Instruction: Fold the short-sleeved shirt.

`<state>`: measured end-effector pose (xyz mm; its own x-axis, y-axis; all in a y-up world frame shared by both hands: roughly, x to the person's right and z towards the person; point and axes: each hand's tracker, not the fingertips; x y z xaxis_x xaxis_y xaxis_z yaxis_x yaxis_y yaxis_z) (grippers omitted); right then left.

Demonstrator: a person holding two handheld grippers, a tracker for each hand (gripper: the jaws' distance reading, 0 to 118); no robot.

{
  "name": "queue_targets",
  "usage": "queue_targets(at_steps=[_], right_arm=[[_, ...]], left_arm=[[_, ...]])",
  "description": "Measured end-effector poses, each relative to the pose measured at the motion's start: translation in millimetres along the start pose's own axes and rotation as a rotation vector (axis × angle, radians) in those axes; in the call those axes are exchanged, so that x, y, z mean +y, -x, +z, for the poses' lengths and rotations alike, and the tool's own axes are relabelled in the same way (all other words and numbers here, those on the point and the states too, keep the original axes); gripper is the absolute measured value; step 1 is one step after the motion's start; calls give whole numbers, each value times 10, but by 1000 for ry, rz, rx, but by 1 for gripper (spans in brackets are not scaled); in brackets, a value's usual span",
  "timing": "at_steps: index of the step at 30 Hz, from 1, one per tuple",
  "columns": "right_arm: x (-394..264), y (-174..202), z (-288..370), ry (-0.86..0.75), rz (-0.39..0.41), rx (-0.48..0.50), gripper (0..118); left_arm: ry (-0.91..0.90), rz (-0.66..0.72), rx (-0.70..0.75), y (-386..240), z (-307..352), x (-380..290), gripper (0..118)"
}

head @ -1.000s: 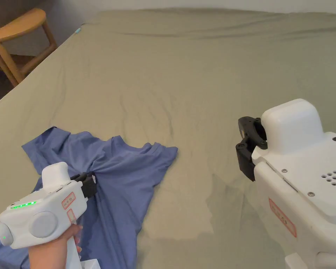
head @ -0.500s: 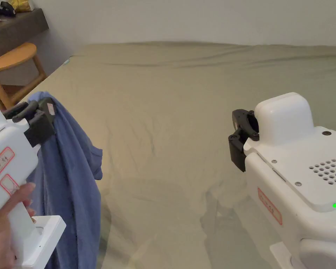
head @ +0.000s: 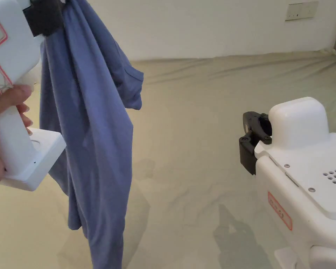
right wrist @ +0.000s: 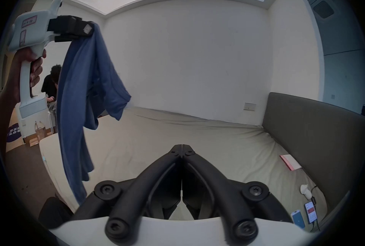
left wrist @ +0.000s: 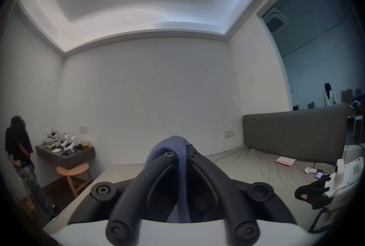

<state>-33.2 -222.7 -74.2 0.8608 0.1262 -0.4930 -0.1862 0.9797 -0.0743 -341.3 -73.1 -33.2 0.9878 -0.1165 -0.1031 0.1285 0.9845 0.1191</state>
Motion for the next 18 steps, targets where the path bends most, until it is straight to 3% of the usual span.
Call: queue_targets(at_steps=[5, 8, 12, 16, 18], right_arm=[[-69, -346, 68, 39, -1, -87, 1], [-117, -529, 104, 60, -3, -140, 1], [-192, -597, 119, 83, -10, -173, 1], [-393, -704, -11, 138, -23, -196, 1], [-502, -749, -86, 180, -28, -194, 1]], left_arm=[[100, -15, -115, -471, -683, -356, 3], [202, -115, -132, -811, -1124, -833, 3], [457, -145, -245, -1257, -1604, -1808, 3], [766, -84, -316, -1603, -1869, -2976, 3], [880, -89, -297, -1727, -1851, -3482, 3]])
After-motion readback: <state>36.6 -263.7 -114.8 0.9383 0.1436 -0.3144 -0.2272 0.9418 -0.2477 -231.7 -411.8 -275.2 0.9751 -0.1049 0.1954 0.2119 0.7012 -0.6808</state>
